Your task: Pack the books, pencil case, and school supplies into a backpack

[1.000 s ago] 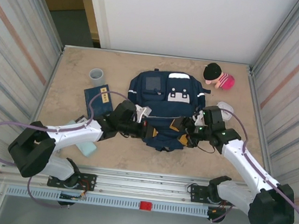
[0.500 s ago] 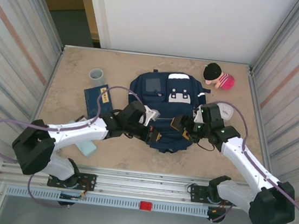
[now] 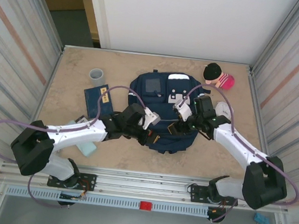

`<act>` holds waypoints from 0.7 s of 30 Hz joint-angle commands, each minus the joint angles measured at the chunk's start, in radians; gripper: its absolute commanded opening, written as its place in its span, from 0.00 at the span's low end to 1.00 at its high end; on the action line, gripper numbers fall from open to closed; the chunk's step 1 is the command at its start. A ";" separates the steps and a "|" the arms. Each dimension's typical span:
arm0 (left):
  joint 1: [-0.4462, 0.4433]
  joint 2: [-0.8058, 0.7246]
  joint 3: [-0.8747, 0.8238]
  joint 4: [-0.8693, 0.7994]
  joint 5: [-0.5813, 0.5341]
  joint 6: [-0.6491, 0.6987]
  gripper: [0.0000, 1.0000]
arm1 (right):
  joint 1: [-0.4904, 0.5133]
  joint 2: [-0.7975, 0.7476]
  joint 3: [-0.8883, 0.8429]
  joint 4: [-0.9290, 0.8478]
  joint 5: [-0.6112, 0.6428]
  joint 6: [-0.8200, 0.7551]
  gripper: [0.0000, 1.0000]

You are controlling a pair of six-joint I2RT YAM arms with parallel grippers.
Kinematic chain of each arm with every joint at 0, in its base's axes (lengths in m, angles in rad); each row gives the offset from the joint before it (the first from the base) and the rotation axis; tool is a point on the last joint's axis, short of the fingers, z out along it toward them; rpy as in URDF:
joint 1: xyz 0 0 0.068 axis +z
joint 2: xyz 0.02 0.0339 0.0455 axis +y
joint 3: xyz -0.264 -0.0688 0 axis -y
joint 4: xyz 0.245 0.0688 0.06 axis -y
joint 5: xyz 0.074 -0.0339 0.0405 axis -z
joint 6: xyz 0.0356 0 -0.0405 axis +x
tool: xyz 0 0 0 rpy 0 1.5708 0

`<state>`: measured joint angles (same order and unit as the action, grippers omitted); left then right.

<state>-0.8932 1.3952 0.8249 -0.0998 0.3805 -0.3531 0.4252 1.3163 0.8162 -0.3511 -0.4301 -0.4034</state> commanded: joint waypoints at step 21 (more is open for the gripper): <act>0.008 -0.076 -0.027 -0.038 -0.065 -0.004 0.21 | -0.020 0.104 0.089 -0.010 0.014 -0.367 0.01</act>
<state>-0.8753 1.3434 0.8082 -0.1238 0.3199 -0.3340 0.4137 1.4593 0.8742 -0.3389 -0.3965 -0.7456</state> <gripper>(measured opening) 0.184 0.065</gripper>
